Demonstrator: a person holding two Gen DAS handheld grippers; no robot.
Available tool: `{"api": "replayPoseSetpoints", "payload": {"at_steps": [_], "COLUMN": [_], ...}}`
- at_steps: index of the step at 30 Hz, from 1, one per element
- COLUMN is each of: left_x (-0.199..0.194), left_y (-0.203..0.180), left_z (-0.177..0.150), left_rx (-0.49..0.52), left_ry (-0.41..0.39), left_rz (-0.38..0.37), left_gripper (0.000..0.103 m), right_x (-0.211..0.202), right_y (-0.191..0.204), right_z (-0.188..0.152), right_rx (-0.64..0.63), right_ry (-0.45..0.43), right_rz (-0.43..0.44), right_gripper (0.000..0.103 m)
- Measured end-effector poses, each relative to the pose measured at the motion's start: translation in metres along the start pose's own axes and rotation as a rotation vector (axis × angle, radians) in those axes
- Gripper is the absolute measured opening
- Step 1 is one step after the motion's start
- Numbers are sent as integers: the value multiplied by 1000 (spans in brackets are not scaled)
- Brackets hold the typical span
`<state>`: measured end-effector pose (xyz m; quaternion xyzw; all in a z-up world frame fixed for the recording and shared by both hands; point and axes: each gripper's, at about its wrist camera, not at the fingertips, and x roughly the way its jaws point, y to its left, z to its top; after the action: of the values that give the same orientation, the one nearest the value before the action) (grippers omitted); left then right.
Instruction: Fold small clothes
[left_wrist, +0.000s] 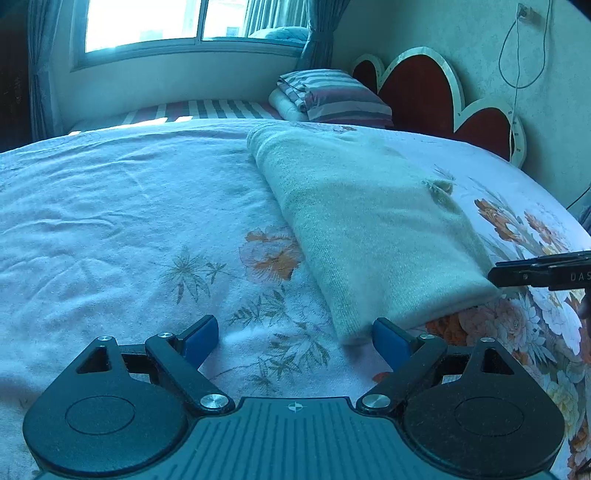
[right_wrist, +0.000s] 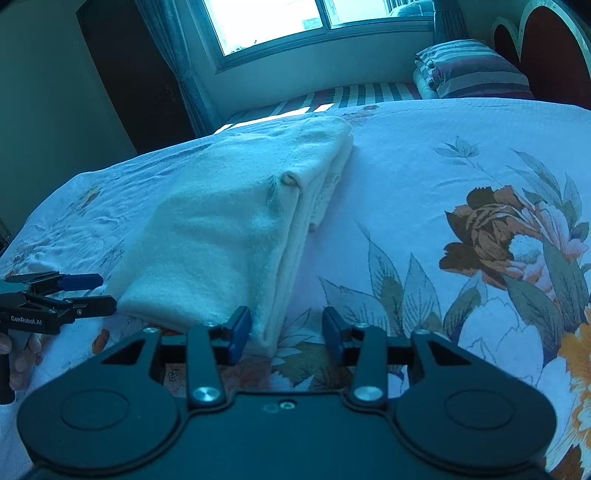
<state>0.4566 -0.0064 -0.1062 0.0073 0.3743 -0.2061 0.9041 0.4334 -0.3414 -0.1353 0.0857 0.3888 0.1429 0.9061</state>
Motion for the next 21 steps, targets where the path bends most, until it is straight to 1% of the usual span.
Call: {"api": "replayPoseSetpoints", "payload": {"at_steps": [1, 2, 3, 4, 7, 9, 11, 12, 14, 16, 19, 21], "left_x": [-6, -11, -14, -14, 4, 22, 45, 53, 70, 87, 90, 91], "left_y": [1, 4, 7, 11, 13, 15, 21, 24, 27, 31, 34, 37], "left_z": [3, 6, 10, 18, 43, 59, 74, 79, 84, 84, 90, 95], "left_rx": [-4, -15, -34, -65, -77, -101, -143, -154, -156, -168, -173, -186], "left_ry": [-10, -30, -47, -59, -78, -71, -51, -43, -18, 22, 25, 14], "left_rz": [-10, -12, -18, -36, -37, -32, -47, -42, -61, -91, -126, -146], "left_gripper": [90, 90, 90, 90, 90, 90, 90, 90, 90, 90, 90, 90], "right_x": [-7, -15, -22, -23, -6, 12, 33, 42, 55, 71, 71, 66], "right_y": [-5, -10, -16, -19, -18, -16, -16, -17, -18, -16, -18, -20], "right_z": [5, 11, 16, 23, 44, 57, 72, 77, 83, 85, 86, 89], "right_rx": [50, 101, 143, 162, 147, 137, 152, 173, 187, 159, 157, 160], "right_ry": [-17, -57, -94, -111, -113, -119, -120, -121, -110, -61, -57, -84], "right_rz": [12, 39, 64, 71, 56, 33, 14, 10, 12, -22, -4, 8], "right_gripper": [42, 43, 43, 44, 44, 44, 44, 43, 43, 44, 44, 44]}}
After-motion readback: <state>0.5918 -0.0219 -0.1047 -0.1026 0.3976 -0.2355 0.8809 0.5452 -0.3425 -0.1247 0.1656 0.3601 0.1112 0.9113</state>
